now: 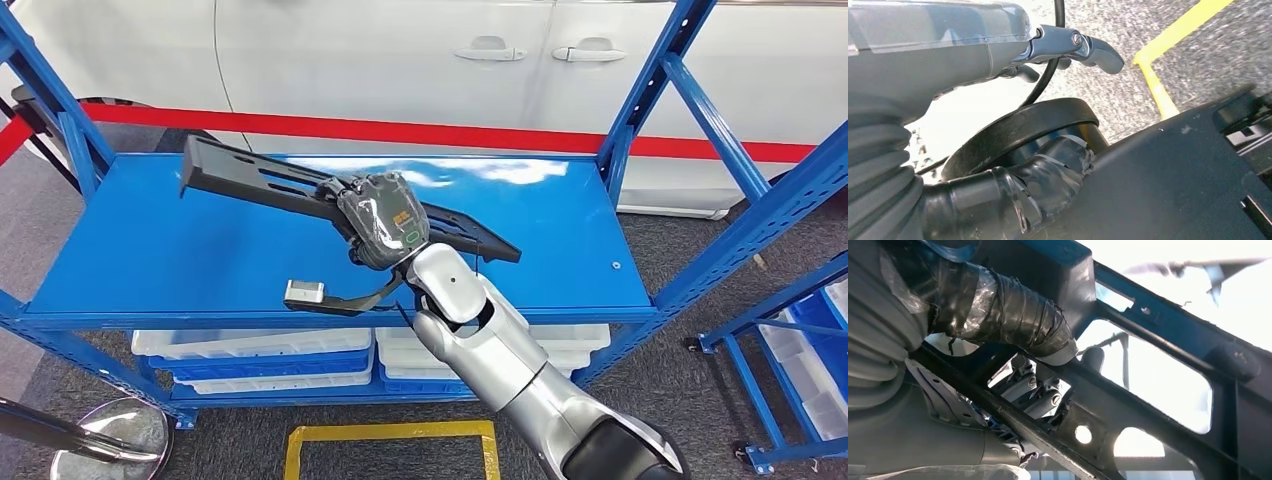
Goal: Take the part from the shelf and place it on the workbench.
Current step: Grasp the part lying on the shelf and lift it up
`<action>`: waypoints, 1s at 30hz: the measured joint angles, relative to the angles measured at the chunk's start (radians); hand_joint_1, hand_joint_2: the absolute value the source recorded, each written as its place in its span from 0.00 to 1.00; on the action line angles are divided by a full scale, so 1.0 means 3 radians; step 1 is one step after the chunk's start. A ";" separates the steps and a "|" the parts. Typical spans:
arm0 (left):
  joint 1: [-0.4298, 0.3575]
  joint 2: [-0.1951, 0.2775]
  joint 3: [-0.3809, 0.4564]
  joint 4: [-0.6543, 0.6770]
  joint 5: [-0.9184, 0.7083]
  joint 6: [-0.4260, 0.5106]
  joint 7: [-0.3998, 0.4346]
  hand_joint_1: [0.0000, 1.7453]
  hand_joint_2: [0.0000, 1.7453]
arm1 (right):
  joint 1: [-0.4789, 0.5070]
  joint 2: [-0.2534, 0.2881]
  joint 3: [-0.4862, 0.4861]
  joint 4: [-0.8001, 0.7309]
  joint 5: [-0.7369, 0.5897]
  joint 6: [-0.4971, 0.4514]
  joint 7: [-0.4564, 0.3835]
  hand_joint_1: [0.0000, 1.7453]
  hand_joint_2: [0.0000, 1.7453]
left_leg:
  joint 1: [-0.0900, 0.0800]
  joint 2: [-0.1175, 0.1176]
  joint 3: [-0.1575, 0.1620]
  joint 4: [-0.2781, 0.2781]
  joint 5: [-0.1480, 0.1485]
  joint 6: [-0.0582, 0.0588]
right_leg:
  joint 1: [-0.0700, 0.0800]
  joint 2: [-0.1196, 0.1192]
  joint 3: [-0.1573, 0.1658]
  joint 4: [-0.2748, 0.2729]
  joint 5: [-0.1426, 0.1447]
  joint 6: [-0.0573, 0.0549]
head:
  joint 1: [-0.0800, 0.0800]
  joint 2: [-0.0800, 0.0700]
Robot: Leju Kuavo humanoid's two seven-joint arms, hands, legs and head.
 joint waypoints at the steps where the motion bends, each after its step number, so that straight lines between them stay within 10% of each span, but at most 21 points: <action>1: -0.0003 -0.0004 0.0001 0.0000 -0.0005 0.0006 0.0017 0.00 1.00 | 0.0009 -0.0026 0.0031 -0.0128 -0.0006 -0.0014 -0.0020 1.00 1.00 | -0.0003 0.0000 0.0000 0.0001 0.0002 0.0005 | -0.0002 0.0000 0.0003 -0.0006 0.0006 0.0011 | 0.0000 0.0000; 5: 0.0030 0.0008 0.0022 0.0000 0.0021 0.0012 -0.0166 0.00 1.00 | 0.0043 -0.0121 0.0157 -0.0541 -0.0047 -0.0058 -0.0089 1.00 1.00 | 0.0024 0.0008 0.0010 -0.0052 0.0048 0.0058 | -0.0008 0.0009 -0.0035 0.0111 -0.0110 0.0034 | 0.0001 0.0000; 9: 0.0084 0.0062 0.0118 0.0001 0.0156 -0.0005 -0.0303 0.00 1.00 | 0.0071 -0.0212 0.0287 -0.0825 -0.0058 -0.0061 -0.0085 1.00 1.00 | 0.0015 0.0010 -0.0014 -0.0065 0.0080 0.0082 | 0.0006 0.0018 -0.0333 0.0870 -0.0515 0.0014 | 0.0001 0.0000; 11: 0.0096 0.0074 0.0199 0.0001 0.0281 -0.0024 -0.0321 0.00 1.00 | 0.0092 -0.0265 0.0331 -0.0918 -0.0076 -0.0059 -0.0064 1.00 1.00 | 0.0003 -0.0004 -0.0032 -0.0057 0.0093 0.0077 | 0.0015 0.0020 -0.0300 0.0850 -0.0426 -0.0010 | 0.0001 0.0000; 15: 0.0102 0.0069 0.0381 0.0001 0.0471 -0.0057 -0.0333 0.00 1.00 | 0.0100 -0.0345 0.0380 -0.1061 -0.0125 -0.0058 -0.0036 1.00 1.00 | -0.0005 -0.0027 -0.0050 -0.0063 0.0138 0.0022 | 0.0069 0.0051 0.0097 0.0080 -0.0110 -0.0103 | 0.0000 0.0000; 19: 0.0109 0.0068 0.0475 0.0001 0.0507 -0.0057 -0.0333 0.00 1.00 | 0.0101 -0.0395 0.0398 -0.1132 -0.0135 -0.0057 -0.0035 1.00 1.00 | 0.0005 -0.0020 -0.0064 -0.0097 0.0183 -0.0078 | 0.0081 0.0036 0.0097 -0.0040 -0.0020 -0.0147 | 0.0001 0.0000; 25: 0.0107 0.0083 0.0577 0.0001 0.0577 -0.0051 -0.0343 0.00 1.00 | 0.0120 -0.0428 0.0454 -0.1150 -0.0138 -0.0056 -0.0035 1.00 1.00 | 0.0017 0.0023 -0.0204 0.0709 -0.0428 -0.0146 | 0.0060 -0.0018 -0.0085 -0.0079 0.0159 -0.0202 | -0.0001 0.0000; 30: 0.0176 0.0099 0.0694 0.0001 0.0672 0.0127 -0.0469 0.00 1.00 | 0.0146 -0.0467 0.0473 -0.1150 -0.0144 -0.0029 -0.0002 1.00 1.00 | 0.0035 0.0034 0.0333 0.0076 -0.0229 -0.0170 | 0.0056 -0.0025 -0.0298 0.0060 0.0230 -0.0140 | -0.0001 0.0000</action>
